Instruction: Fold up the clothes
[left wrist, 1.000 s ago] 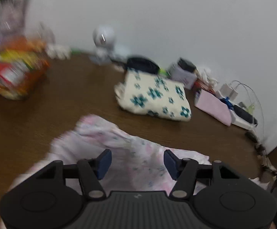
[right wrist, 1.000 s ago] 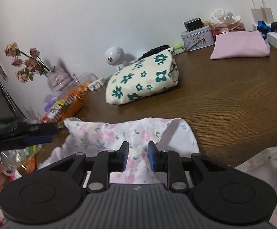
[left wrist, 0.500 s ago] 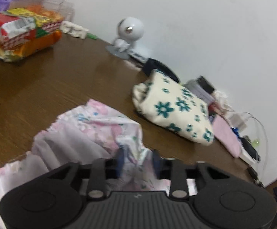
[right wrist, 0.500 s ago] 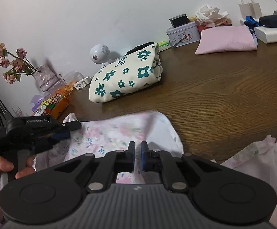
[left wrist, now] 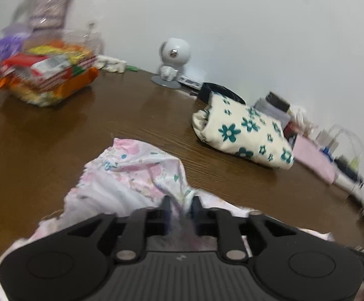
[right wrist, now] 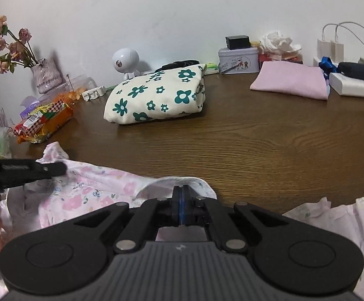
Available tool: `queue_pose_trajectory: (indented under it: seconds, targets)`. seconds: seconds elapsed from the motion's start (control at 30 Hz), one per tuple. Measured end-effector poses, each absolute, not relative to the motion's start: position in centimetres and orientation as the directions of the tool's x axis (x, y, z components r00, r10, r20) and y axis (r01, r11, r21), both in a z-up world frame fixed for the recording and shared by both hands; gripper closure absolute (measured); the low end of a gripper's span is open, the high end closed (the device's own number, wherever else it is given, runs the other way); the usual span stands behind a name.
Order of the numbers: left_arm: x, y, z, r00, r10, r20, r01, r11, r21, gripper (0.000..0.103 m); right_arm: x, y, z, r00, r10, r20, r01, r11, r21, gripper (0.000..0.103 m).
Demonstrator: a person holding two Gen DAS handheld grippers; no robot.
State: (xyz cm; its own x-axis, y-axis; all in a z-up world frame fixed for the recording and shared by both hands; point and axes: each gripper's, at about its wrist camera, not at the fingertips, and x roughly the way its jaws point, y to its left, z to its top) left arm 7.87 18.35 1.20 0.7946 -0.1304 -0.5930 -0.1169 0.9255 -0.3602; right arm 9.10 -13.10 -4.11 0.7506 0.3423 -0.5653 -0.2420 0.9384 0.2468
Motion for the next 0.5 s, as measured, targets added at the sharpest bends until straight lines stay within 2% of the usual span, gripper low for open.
queue_pose_trajectory:
  seconds: [0.03,0.13,0.17,0.2,0.33,0.5]
  targets:
    - [6.9,18.6,2.1,0.795,-0.146,-0.588,-0.101,0.925,-0.366,0.063,8.8,-13.5,-3.6,0.753,0.348,-0.558,-0.24,0.935,0.259,0.101]
    - [3.2,18.2,4.9,0.779,-0.173,-0.603,-0.015,0.956,-0.293,0.058,6.2,-14.9,-0.9,0.768,0.37,-0.522,-0.257,0.925,0.278,0.091]
    - [1.9,17.9,5.5,0.767,-0.184,-0.615,0.017,0.964,-0.267,0.055,5.1,-15.0,0.1,0.768,0.366,-0.526,-0.267,0.929,0.256,0.083]
    - [0.4,17.4,6.0,0.756,-0.202,-0.622,0.059,0.968,-0.243,0.052,3.8,-15.1,0.7,0.762,0.374,-0.529,-0.287,0.927,0.242,0.079]
    - [-6.1,15.4,5.4,0.705,-0.3,-0.643,0.239,0.954,-0.184,0.05,-2.3,-14.7,2.0,0.716,0.442,-0.54,-0.396,0.895,0.208,0.079]
    - [-10.0,15.0,2.5,0.682,-0.272,-0.678,0.203,0.962,-0.182,0.05,-6.9,-13.9,-0.7,0.637,0.466,-0.614,-0.455,0.87,0.189,0.082]
